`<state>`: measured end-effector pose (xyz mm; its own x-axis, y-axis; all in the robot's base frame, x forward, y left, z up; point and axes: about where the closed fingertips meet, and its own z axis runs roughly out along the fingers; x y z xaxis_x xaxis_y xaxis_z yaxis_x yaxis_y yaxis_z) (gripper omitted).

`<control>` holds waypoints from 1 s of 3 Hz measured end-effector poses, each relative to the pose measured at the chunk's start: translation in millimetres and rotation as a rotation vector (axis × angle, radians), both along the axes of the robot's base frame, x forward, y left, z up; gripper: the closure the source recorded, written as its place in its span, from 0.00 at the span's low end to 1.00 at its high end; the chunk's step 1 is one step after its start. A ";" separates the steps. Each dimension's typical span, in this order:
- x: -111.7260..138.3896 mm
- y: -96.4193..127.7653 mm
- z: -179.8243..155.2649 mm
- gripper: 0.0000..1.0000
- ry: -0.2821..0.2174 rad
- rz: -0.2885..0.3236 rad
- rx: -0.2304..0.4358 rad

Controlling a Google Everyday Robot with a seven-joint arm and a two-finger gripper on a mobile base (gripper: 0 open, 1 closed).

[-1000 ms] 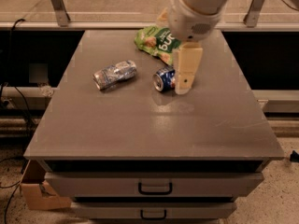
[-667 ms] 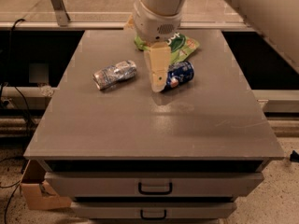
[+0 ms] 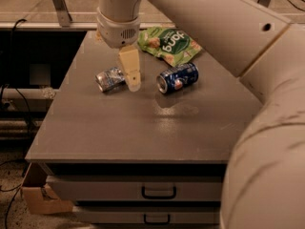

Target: Pick redbull can

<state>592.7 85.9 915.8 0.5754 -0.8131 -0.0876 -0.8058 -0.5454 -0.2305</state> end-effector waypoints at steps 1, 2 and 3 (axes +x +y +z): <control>20.2 18.1 -19.3 0.00 0.009 -0.006 -0.048; 38.2 21.3 -32.4 0.00 0.016 -0.054 -0.060; 48.9 13.5 -40.1 0.00 0.015 -0.095 -0.070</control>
Offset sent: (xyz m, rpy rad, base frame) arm 0.0507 0.0153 -0.0446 -0.1006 0.0492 -0.1140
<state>641.6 99.3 875.7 0.4947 -0.8683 -0.0368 -0.8576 -0.4809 -0.1823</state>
